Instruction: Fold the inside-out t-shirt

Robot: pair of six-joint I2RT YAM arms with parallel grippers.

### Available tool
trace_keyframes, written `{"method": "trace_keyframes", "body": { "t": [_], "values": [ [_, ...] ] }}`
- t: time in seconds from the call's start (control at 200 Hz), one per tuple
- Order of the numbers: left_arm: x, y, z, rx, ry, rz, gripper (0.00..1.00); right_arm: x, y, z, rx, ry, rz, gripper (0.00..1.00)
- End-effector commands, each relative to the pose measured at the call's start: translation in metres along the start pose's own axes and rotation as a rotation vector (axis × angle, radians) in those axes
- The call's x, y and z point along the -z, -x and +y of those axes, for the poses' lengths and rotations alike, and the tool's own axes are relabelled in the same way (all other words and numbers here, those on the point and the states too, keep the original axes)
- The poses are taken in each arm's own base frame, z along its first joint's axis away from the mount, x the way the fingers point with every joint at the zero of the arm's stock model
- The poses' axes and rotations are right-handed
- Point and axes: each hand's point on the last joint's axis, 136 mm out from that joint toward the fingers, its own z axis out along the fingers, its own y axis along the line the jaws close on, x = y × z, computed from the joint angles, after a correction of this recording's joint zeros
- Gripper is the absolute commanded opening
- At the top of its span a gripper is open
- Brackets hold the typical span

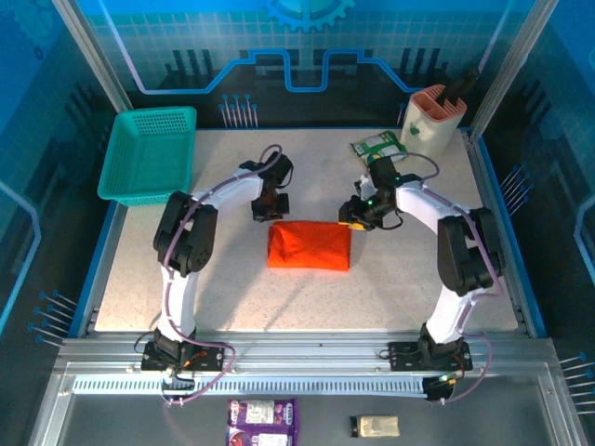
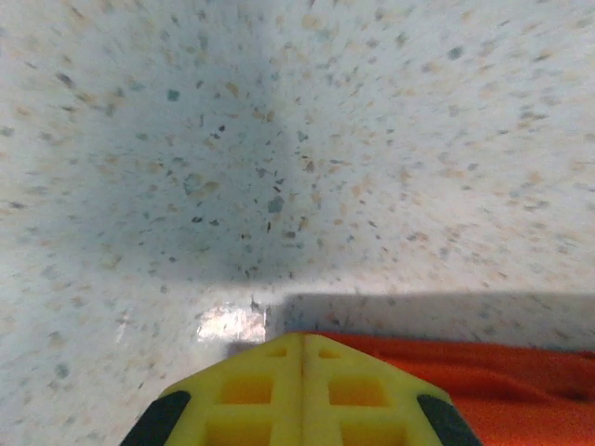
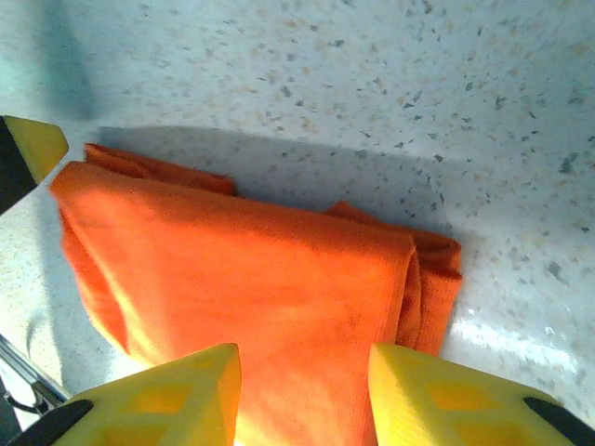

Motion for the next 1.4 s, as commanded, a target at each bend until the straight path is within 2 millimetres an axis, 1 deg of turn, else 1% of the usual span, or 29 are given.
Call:
{"method": "trace_keyframes", "body": {
  "t": [0.0, 0.145, 0.27, 0.39, 0.49, 0.575, 0.665, 0.765, 0.8, 0.856, 0.896, 0.996, 1.076, 1.196, 1.266, 1.396],
  "values": [
    [0.056, 0.014, -0.012, -0.027, -0.064, -0.077, 0.04, 0.016, -0.018, -0.004, 0.034, -0.015, 0.029, 0.45],
    [0.067, -0.004, -0.029, -0.032, -0.162, -0.034, 0.05, 0.010, -0.040, -0.010, 0.040, 0.009, 0.070, 0.48],
    [0.071, -0.023, -0.044, -0.038, -0.223, -0.007, 0.05, 0.001, -0.049, -0.013, 0.040, 0.035, 0.095, 0.48],
    [0.064, -0.042, -0.064, -0.029, -0.295, 0.037, 0.05, -0.008, -0.054, -0.019, 0.049, 0.034, 0.114, 0.49],
    [0.054, -0.058, -0.073, -0.027, -0.289, 0.072, 0.05, -0.014, -0.057, -0.022, 0.048, 0.045, 0.127, 0.49],
    [0.047, -0.066, -0.078, -0.021, -0.267, 0.091, 0.04, -0.017, -0.055, -0.021, 0.047, 0.055, 0.129, 0.49],
    [0.050, -0.061, -0.091, -0.013, -0.297, 0.077, 0.04, -0.019, -0.053, -0.021, 0.046, 0.053, 0.130, 0.49],
    [0.060, -0.037, -0.105, -0.034, -0.288, 0.033, 0.04, -0.020, -0.051, -0.028, 0.044, 0.019, 0.126, 0.49],
    [0.062, -0.034, -0.106, -0.044, -0.269, 0.039, 0.03, -0.021, -0.052, -0.031, 0.043, 0.002, 0.131, 0.49],
    [0.064, -0.036, -0.108, -0.056, -0.252, 0.050, 0.03, -0.021, -0.054, -0.033, 0.046, -0.003, 0.134, 0.49],
    [0.064, -0.042, -0.111, -0.069, -0.249, 0.050, 0.03, -0.021, -0.055, -0.034, 0.048, -0.009, 0.134, 0.49],
    [0.055, -0.062, -0.114, -0.079, -0.240, 0.085, 0.03, -0.021, -0.056, -0.036, 0.048, -0.016, 0.137, 0.50],
    [0.040, -0.081, -0.115, -0.086, -0.229, 0.122, 0.03, -0.025, -0.057, -0.036, 0.047, -0.014, 0.141, 0.50],
    [0.020, -0.102, -0.115, -0.092, -0.210, 0.171, 0.02, -0.032, -0.061, -0.035, 0.049, -0.021, 0.150, 0.50],
    [0.012, -0.110, -0.112, -0.098, -0.191, 0.187, 0.02, -0.035, -0.062, -0.035, 0.042, -0.022, 0.153, 0.50],
    [-0.003, -0.115, -0.102, -0.101, -0.148, 0.198, 0.01, -0.039, -0.063, -0.039, 0.035, -0.038, 0.157, 0.50]
  ]
}}
